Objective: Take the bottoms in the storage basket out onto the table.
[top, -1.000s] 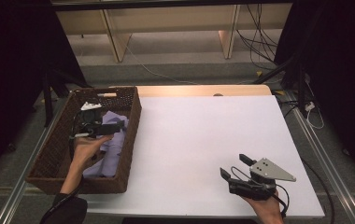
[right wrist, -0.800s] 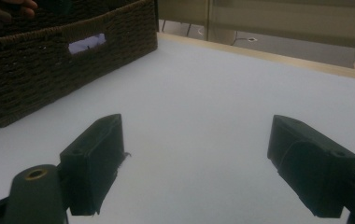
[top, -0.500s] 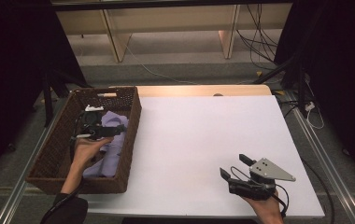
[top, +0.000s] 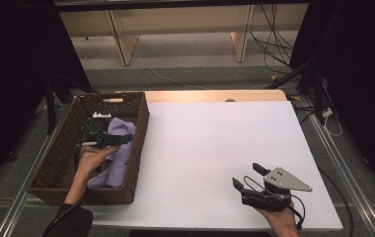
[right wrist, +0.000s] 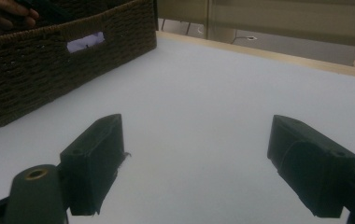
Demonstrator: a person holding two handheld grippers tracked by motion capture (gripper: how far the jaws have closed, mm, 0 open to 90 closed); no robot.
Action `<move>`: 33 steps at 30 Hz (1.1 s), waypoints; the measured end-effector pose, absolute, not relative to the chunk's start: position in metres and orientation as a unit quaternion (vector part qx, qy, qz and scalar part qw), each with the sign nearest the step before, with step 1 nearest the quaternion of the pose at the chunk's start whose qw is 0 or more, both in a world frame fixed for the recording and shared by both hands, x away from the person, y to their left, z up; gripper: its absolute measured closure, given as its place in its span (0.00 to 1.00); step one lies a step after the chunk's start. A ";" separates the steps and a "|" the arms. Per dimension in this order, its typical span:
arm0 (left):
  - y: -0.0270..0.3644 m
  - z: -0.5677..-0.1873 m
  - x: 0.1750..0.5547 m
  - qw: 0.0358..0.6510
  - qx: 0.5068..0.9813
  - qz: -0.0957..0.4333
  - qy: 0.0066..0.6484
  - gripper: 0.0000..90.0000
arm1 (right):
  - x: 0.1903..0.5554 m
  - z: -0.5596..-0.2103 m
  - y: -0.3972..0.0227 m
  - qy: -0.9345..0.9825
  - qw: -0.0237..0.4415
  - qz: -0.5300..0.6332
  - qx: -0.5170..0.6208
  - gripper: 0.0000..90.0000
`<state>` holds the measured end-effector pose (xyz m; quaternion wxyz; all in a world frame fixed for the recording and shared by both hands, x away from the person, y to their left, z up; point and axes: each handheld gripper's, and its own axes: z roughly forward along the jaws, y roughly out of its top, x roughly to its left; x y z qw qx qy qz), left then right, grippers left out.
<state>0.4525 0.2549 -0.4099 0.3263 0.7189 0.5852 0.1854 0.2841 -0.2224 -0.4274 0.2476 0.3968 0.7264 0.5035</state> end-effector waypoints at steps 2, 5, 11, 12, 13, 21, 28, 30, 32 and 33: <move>0.254 -0.410 0.453 0.325 0.721 0.184 0.583 0.06 | 0.284 -0.428 -0.222 0.727 0.248 0.503 0.396 0.22; 0.253 -0.412 0.454 0.321 0.724 0.180 0.583 0.07 | 0.284 -0.428 -0.222 0.727 0.248 0.504 0.396 0.22; 0.250 -0.417 0.456 0.297 0.737 0.167 0.584 0.07 | 0.284 -0.427 -0.223 0.727 0.248 0.503 0.396 0.22; 0.250 -0.418 0.456 0.292 0.738 0.164 0.586 0.07 | 0.284 -0.427 -0.223 0.726 0.248 0.504 0.396 0.22; 0.250 -0.420 0.457 0.285 0.740 0.155 0.588 0.07 | 0.284 -0.427 -0.223 0.726 0.248 0.504 0.397 0.22; 0.250 -0.425 0.460 0.275 0.745 0.139 0.591 0.07 | 0.284 -0.427 -0.223 0.727 0.248 0.503 0.397 0.22; 0.250 -0.432 0.464 0.249 0.757 0.124 0.591 0.09 | 0.284 -0.428 -0.222 0.727 0.249 0.502 0.396 0.22; 0.249 -0.434 0.464 0.235 0.762 0.123 0.590 0.09 | 0.284 -0.428 -0.222 0.727 0.249 0.502 0.396 0.22; 0.249 -0.434 0.464 0.233 0.762 0.123 0.591 0.10 | 0.284 -0.427 -0.223 0.728 0.248 0.502 0.397 0.22; 0.249 -0.434 0.464 0.234 0.759 0.125 0.594 0.11 | 0.284 -0.427 -0.223 0.727 0.249 0.503 0.396 0.22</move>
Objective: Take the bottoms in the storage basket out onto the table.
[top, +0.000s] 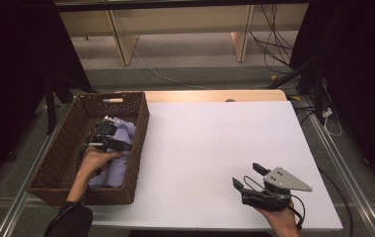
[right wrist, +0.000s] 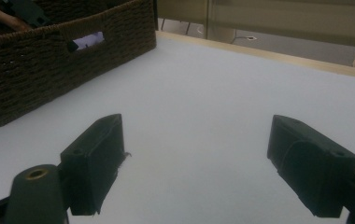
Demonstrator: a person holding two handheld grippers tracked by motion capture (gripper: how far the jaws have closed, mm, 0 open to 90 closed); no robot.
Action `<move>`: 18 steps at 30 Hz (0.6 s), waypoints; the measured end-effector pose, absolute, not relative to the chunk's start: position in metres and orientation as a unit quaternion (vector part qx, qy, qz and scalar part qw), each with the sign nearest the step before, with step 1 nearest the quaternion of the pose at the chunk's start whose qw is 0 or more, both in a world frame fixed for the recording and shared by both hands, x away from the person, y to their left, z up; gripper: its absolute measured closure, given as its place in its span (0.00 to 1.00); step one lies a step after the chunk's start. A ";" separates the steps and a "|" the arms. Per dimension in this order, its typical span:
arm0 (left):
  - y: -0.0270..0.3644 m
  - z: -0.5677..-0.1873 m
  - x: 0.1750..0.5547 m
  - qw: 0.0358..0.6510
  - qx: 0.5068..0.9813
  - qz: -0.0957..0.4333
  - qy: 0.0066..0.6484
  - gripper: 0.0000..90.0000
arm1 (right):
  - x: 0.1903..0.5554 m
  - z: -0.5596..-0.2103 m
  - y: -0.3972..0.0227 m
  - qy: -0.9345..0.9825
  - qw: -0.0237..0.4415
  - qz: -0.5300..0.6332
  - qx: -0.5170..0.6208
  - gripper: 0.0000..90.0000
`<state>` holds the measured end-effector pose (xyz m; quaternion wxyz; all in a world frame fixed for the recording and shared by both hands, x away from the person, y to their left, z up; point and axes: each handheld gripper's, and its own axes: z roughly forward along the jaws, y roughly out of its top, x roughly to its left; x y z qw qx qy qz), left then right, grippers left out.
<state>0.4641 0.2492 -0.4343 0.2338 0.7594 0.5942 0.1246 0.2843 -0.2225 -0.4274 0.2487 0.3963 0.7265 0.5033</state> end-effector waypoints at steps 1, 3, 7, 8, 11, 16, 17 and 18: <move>0.249 -0.435 0.464 0.230 0.761 0.122 0.594 0.11 | 0.284 -0.427 -0.223 0.727 0.249 0.503 0.396 0.22; 0.249 -0.437 0.465 0.226 0.764 0.114 0.593 0.12 | 0.284 -0.427 -0.222 0.727 0.249 0.504 0.395 0.22; 0.251 -0.441 0.465 0.222 0.767 0.096 0.594 0.15 | 0.284 -0.427 -0.223 0.728 0.248 0.502 0.396 0.22; 0.250 -0.443 0.466 0.213 0.770 0.096 0.593 0.16 | 0.284 -0.427 -0.223 0.728 0.248 0.502 0.395 0.22; 0.252 -0.448 0.468 0.205 0.772 0.078 0.596 0.17 | 0.284 -0.428 -0.222 0.727 0.249 0.503 0.395 0.22; 0.253 -0.451 0.469 0.200 0.772 0.060 0.600 0.18 | 0.284 -0.427 -0.223 0.729 0.249 0.500 0.396 0.22; 0.251 -0.455 0.469 0.187 0.780 0.052 0.595 0.18 | 0.284 -0.427 -0.223 0.728 0.249 0.501 0.397 0.22; 0.251 -0.455 0.469 0.187 0.780 0.052 0.595 0.18 | 0.284 -0.427 -0.223 0.728 0.249 0.501 0.397 0.22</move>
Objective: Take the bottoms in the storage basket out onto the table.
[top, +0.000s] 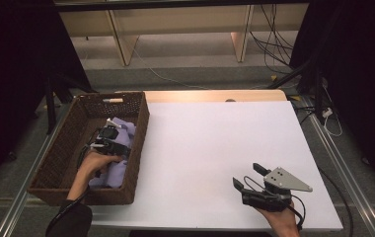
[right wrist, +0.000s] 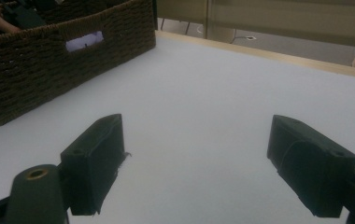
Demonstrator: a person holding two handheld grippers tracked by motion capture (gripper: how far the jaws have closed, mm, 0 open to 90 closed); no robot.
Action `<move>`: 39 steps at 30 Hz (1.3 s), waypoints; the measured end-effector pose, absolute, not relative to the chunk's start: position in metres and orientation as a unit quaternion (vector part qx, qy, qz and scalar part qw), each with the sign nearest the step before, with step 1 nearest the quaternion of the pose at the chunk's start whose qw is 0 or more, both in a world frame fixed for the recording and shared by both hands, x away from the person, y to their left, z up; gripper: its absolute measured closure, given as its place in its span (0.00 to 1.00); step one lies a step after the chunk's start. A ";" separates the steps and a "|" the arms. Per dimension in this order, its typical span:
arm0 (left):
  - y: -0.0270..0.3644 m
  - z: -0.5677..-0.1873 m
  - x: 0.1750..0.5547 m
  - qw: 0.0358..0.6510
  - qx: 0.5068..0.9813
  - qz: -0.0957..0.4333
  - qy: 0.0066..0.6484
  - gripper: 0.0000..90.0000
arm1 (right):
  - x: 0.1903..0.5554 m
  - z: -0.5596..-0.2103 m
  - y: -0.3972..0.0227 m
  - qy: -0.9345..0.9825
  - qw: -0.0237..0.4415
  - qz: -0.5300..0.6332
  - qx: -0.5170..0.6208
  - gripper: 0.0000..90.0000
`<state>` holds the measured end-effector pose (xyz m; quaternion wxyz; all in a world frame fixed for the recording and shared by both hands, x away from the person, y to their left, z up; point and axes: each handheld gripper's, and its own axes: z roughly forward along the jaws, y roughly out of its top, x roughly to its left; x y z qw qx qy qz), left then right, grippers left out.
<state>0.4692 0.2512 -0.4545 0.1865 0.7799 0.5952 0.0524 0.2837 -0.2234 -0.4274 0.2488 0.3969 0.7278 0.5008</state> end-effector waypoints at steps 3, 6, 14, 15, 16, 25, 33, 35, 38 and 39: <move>0.252 -0.457 0.470 0.184 0.778 0.040 0.599 0.18 | 0.284 -0.427 -0.223 0.726 0.249 0.503 0.397 0.22; 0.253 -0.457 0.470 0.183 0.776 0.036 0.602 0.18 | 0.284 -0.427 -0.223 0.728 0.249 0.501 0.397 0.22; 0.250 -0.462 0.469 0.153 0.789 0.045 0.594 0.29 | 0.284 -0.428 -0.224 0.727 0.248 0.500 0.398 0.22; 0.251 -0.461 0.469 0.152 0.789 0.047 0.594 0.31 | 0.284 -0.428 -0.224 0.728 0.249 0.500 0.398 0.22; 0.251 -0.461 0.469 0.152 0.790 0.048 0.593 0.33 | 0.284 -0.428 -0.224 0.727 0.249 0.501 0.398 0.22; 0.250 -0.460 0.466 0.145 0.799 0.073 0.579 0.63 | 0.284 -0.428 -0.223 0.726 0.250 0.502 0.399 0.23; 0.252 -0.455 0.466 0.170 0.797 0.070 0.576 0.83 | 0.284 -0.428 -0.224 0.727 0.251 0.500 0.398 0.23; 0.253 -0.452 0.465 0.181 0.794 0.070 0.576 0.84 | 0.284 -0.428 -0.224 0.727 0.251 0.500 0.398 0.23; 0.253 -0.449 0.465 0.192 0.793 0.074 0.574 0.85 | 0.284 -0.428 -0.224 0.727 0.250 0.500 0.398 0.23; 0.253 -0.447 0.465 0.195 0.794 0.075 0.572 0.85 | 0.284 -0.428 -0.224 0.727 0.250 0.501 0.398 0.23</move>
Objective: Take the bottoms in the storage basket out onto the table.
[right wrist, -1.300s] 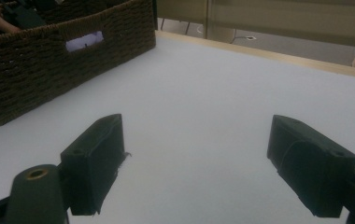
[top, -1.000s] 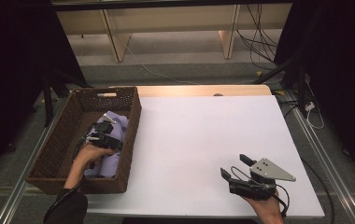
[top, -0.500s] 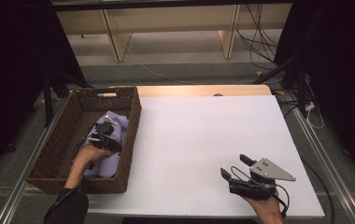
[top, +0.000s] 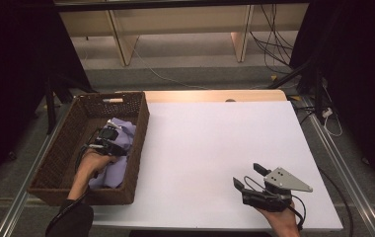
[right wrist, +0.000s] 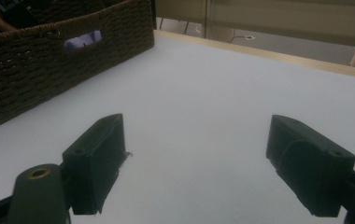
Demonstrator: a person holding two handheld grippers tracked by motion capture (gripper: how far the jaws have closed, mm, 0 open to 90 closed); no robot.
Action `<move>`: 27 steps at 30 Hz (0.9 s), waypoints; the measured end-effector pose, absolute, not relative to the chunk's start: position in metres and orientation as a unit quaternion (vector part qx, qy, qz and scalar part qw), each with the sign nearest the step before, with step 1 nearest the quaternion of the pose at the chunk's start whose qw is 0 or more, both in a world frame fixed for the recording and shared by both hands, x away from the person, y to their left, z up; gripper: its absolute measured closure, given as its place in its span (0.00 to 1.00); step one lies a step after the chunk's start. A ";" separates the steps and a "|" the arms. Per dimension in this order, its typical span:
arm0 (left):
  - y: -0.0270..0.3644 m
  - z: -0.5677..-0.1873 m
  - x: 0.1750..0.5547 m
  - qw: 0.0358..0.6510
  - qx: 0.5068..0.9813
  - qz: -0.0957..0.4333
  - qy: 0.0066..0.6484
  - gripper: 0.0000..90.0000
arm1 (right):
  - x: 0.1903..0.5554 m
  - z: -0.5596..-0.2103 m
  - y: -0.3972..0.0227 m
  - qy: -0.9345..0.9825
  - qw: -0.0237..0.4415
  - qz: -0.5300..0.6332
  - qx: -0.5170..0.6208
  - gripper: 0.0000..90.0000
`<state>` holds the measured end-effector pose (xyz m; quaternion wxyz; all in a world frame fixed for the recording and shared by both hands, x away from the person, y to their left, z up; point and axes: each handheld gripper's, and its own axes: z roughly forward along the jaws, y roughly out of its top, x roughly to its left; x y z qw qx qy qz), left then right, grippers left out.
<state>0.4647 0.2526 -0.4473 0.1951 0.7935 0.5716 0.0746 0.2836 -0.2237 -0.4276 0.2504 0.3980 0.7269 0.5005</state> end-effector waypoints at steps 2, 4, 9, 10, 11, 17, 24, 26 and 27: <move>0.252 -0.445 0.464 0.206 0.793 0.075 0.568 0.85 | 0.284 -0.428 -0.224 0.727 0.250 0.500 0.398 0.23; 0.252 -0.443 0.464 0.212 0.792 0.076 0.568 0.85 | 0.284 -0.427 -0.224 0.728 0.250 0.499 0.399 0.23; 0.254 -0.436 0.461 0.236 0.786 0.081 0.566 0.86 | 0.284 -0.427 -0.224 0.728 0.250 0.499 0.399 0.23; 0.254 -0.433 0.460 0.244 0.785 0.086 0.563 0.86 | 0.284 -0.428 -0.223 0.727 0.250 0.501 0.398 0.23; 0.254 -0.433 0.460 0.244 0.785 0.086 0.563 0.86 | 0.284 -0.428 -0.223 0.727 0.250 0.501 0.398 0.23; 0.253 -0.418 0.456 0.269 0.781 0.099 0.555 0.86 | 0.284 -0.427 -0.224 0.728 0.250 0.499 0.398 0.23; 0.256 -0.397 0.450 0.306 0.768 0.124 0.548 0.86 | 0.284 -0.427 -0.224 0.727 0.250 0.500 0.398 0.23; 0.257 -0.393 0.449 0.315 0.768 0.128 0.543 0.86 | 0.284 -0.427 -0.223 0.727 0.250 0.501 0.398 0.23; 0.257 -0.393 0.449 0.315 0.768 0.128 0.543 0.86 | 0.284 -0.427 -0.223 0.727 0.250 0.501 0.398 0.23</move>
